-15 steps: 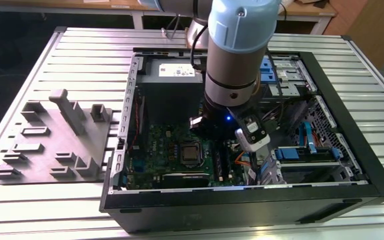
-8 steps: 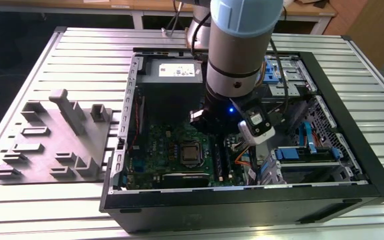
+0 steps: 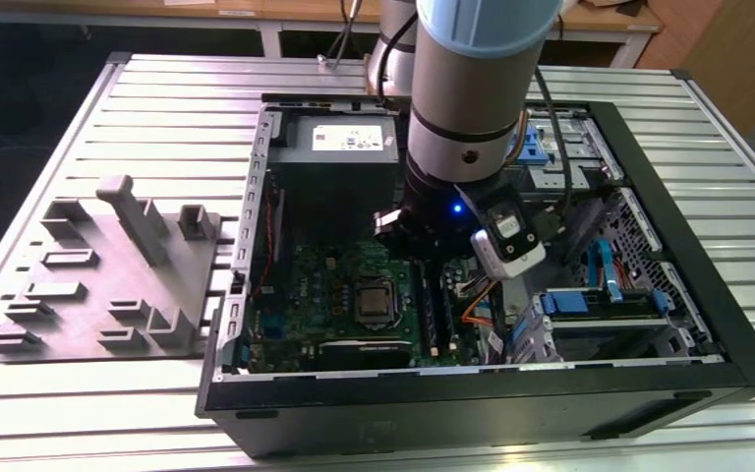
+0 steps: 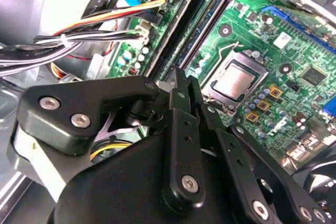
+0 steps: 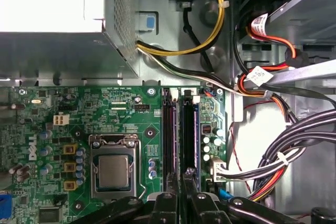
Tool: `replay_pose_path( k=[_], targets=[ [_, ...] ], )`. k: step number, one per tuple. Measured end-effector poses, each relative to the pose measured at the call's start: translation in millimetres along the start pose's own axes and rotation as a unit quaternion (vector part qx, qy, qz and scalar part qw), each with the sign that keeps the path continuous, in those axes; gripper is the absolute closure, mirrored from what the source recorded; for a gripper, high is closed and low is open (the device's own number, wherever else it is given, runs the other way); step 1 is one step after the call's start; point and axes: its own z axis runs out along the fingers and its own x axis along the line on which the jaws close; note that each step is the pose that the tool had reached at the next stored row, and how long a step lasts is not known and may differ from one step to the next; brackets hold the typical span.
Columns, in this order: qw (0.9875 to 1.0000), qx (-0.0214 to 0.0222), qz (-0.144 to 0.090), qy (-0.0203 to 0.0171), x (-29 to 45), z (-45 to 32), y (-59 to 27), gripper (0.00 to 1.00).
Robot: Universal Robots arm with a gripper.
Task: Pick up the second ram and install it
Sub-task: 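Insert the second ram into the second slot, then press down the second ram until it locks into place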
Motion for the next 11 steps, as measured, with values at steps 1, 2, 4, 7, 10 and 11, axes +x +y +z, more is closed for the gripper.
replay_pose_path(
  k=[1,2,4,7,10,11],
  targets=[
    [1.0000,0.0000,0.000,0.0000,0.0,-0.1,0.0,0.82],
    [1.0000,0.0000,0.000,0.0000,0.0,-0.1,0.0,0.83],
    [1.0000,0.0000,0.000,0.0000,0.0,-0.3,0.0,0.89],
    [1.0000,0.0000,0.000,0.0000,0.0,-0.5,0.0,0.90],
    [1.0000,0.0000,0.000,0.0000,-0.1,-1.5,0.0,0.90],
    [1.0000,0.0000,0.000,0.0000,-0.1,-2.4,0.1,0.90]
  ],
)
